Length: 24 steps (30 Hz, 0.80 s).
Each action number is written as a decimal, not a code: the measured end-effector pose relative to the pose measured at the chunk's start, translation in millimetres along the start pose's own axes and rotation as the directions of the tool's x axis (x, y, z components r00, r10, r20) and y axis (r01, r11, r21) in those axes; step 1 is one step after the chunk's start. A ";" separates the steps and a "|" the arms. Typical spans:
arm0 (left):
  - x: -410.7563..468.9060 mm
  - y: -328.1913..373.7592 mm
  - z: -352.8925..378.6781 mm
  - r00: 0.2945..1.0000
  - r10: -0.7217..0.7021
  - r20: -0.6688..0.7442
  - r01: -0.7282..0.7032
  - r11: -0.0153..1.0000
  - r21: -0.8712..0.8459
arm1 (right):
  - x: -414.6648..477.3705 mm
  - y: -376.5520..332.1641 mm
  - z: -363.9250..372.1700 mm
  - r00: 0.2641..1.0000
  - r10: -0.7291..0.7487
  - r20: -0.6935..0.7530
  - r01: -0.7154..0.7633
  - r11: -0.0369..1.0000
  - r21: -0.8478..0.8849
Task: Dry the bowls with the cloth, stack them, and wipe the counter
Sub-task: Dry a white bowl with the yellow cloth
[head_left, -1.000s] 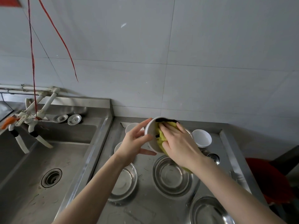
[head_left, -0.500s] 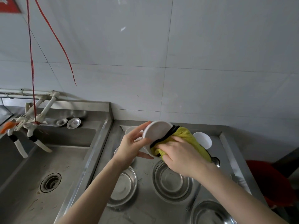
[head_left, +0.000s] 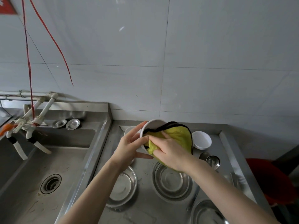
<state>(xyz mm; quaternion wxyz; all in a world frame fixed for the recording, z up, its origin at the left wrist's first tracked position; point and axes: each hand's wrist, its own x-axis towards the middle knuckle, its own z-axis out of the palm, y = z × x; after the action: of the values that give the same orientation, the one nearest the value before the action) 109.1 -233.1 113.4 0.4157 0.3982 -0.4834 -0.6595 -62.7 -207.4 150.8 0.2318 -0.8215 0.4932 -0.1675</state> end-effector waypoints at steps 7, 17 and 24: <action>-2.3 0.0 -7.3 0.999 0.013 -0.052 -0.010 0.999 0.051 | -14.7 21.4 10.6 0.998 -0.053 0.034 0.058 0.980 -0.190; -5.5 -5.1 -7.0 0.996 -0.010 -0.092 0.010 1.000 0.001 | -26.7 37.2 17.8 0.958 -0.049 -0.282 -0.056 0.934 -0.352; -10.4 -10.2 -13.0 0.990 -0.004 -0.139 0.003 1.000 -0.005 | -41.2 52.6 6.7 0.856 0.365 -0.367 -0.003 0.712 0.702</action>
<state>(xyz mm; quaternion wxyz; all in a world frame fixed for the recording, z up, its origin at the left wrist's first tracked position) 123.0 -225.5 102.0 0.4484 0.4431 -0.4508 -0.6319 -116.7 -190.7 114.5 0.4014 -0.5555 0.5207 -0.5092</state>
